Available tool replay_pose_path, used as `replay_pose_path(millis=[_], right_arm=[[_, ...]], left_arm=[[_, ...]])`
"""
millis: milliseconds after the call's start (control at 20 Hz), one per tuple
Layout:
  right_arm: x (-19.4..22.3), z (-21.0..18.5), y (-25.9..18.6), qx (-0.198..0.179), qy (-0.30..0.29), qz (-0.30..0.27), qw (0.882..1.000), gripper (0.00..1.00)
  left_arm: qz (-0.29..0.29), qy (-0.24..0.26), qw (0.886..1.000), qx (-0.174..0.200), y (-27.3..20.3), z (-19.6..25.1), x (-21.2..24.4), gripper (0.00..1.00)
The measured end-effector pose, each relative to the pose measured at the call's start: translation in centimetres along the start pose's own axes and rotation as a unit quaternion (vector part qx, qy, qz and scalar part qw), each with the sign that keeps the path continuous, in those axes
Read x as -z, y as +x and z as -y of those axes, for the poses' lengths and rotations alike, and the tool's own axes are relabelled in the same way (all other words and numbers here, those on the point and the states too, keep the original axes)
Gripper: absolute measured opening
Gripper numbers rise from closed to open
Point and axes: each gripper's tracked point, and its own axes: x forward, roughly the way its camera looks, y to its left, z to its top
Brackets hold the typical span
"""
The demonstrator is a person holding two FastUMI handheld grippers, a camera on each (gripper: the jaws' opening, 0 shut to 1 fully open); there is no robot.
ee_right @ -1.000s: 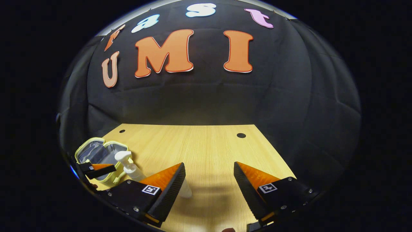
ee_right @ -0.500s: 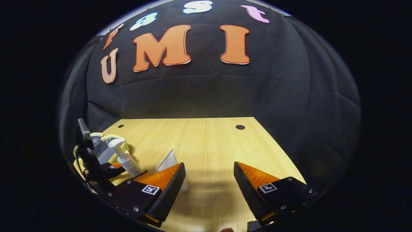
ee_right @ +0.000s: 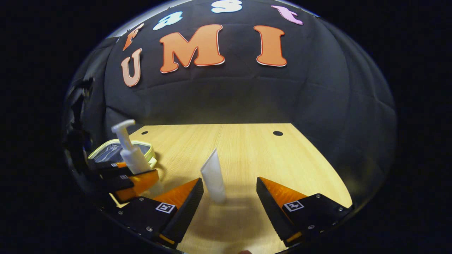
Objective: First open the suitcase, pack the skin care products into it, and then close the suitcase.
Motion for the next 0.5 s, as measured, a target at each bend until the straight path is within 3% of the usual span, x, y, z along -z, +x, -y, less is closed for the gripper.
replay_pose_path(millis=[200,500], right_arm=[[1.9,-2.1,1.5,-0.010,-0.001,-0.013,1.000,0.96],[4.3,-2.4,5.3,0.009,-0.016,-0.042,0.999,0.96]], left_arm=[[-0.020,-0.038,0.999,0.005,-4.4,-1.6,-1.4,0.58],[-0.042,-0.025,0.999,-0.007,-8.0,-4.5,-0.7,0.59]])
